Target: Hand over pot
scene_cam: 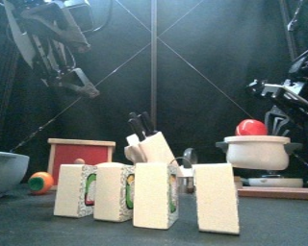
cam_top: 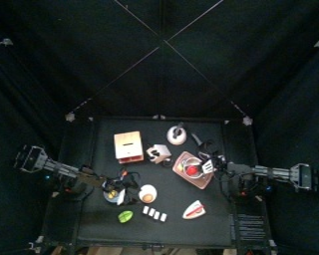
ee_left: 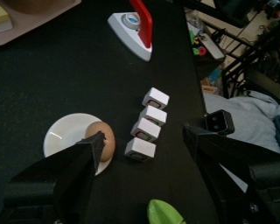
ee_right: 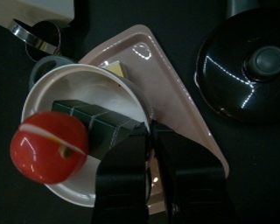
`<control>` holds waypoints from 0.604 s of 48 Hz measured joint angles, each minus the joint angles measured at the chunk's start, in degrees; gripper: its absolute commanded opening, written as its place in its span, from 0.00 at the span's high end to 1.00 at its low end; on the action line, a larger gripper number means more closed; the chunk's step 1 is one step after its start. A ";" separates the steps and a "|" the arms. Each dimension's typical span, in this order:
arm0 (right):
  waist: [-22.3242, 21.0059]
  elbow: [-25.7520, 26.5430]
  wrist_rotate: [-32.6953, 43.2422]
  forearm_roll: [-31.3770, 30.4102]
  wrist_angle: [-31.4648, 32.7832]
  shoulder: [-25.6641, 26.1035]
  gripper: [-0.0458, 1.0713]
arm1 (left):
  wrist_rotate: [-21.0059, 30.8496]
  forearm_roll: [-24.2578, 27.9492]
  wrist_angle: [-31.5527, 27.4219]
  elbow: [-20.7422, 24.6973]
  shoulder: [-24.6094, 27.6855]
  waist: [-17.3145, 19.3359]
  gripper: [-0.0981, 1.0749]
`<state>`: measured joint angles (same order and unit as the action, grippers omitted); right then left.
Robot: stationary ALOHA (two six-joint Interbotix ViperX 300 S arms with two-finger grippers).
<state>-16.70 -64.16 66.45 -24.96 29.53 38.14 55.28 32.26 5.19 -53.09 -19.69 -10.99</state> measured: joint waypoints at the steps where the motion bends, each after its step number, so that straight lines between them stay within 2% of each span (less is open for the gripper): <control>1: 0.09 0.00 0.00 0.00 -0.18 -0.09 0.67 | 0.00 0.00 0.00 0.00 0.00 0.09 0.04; 6: 0.18 0.53 0.09 0.00 -0.97 -0.70 0.67 | -0.09 0.00 -0.62 0.35 0.00 0.97 0.04; 12: 0.44 1.85 0.09 0.09 -2.55 -1.93 0.67 | -0.18 -0.09 -4.39 2.37 0.09 3.96 0.04; 20: 1.32 3.52 0.09 0.53 -4.39 -4.57 0.67 | -0.44 2.81 -15.47 8.88 1.49 9.05 0.04; 24: 1.76 4.22 0.18 0.79 -5.27 -5.98 0.67 | -0.53 5.10 -19.07 12.22 3.43 10.90 0.04; 29: 2.72 5.19 0.26 0.88 -6.77 -7.56 0.67 | -0.44 8.26 -20.74 16.44 6.86 12.04 0.04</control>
<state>-13.97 -58.97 66.71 -24.08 22.76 30.59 54.84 40.52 -15.56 -36.65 -12.83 1.05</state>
